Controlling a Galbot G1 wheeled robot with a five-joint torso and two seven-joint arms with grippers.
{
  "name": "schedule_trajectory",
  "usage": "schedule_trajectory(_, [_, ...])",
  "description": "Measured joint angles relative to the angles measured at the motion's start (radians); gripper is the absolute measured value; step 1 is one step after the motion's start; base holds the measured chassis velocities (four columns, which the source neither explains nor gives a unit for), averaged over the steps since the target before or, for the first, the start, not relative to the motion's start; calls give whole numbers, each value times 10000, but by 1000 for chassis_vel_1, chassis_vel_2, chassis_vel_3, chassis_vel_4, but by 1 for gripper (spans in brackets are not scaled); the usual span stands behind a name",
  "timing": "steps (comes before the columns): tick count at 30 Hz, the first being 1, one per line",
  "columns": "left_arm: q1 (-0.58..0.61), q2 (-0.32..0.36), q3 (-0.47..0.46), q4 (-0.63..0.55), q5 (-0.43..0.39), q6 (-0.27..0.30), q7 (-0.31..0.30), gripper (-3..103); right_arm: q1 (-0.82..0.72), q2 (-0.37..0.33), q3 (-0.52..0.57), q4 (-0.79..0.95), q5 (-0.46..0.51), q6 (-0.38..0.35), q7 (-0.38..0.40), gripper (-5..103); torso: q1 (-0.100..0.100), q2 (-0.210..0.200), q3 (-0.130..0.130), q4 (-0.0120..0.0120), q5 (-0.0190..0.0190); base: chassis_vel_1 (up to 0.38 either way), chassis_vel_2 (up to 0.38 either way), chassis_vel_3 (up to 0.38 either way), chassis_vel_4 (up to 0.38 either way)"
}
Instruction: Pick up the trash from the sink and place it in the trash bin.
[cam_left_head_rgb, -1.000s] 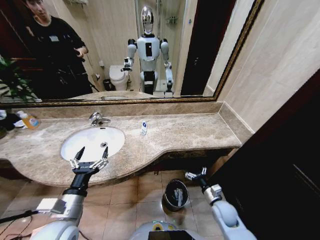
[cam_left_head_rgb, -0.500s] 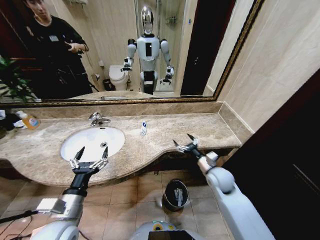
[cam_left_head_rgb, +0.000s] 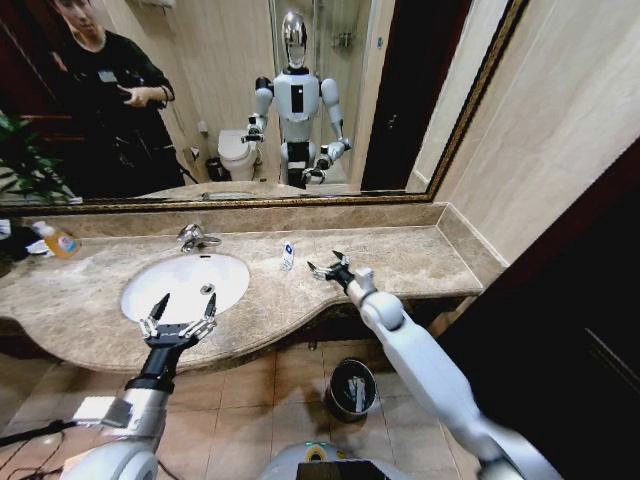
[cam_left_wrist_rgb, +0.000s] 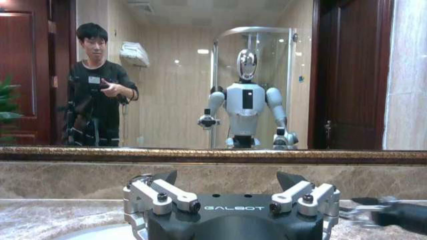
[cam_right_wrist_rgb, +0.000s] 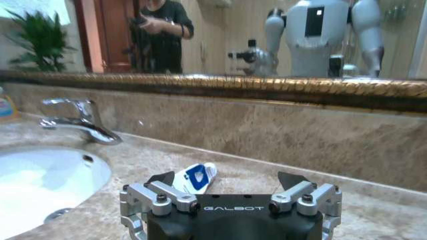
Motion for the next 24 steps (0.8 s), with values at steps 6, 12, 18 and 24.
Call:
schedule_trajectory(6, [1,0,0,0,0,0,0,100,913,1117,-661,-1273,433,-517,922,100,0,0,-1,0,-2,0,0,0,0])
schedule_trajectory(12, [0,0,0,0,0,0,0,100,1219,2079,-773,-2061,657,-584,1309,100,-1,0,-1,0,-2,0,0,0,0])
schedule_trajectory(18, [0,0,0,0,0,0,0,100,1426,2468,-914,-2517,528,-589,1692,100,-1,0,-2,0,1,0,0,0,0])
schedule_trajectory(24, [0,0,0,0,0,0,0,100,1404,2570,-1005,-2791,295,-578,1805,100,-1,0,-2,-1,2,0,0,0,0])
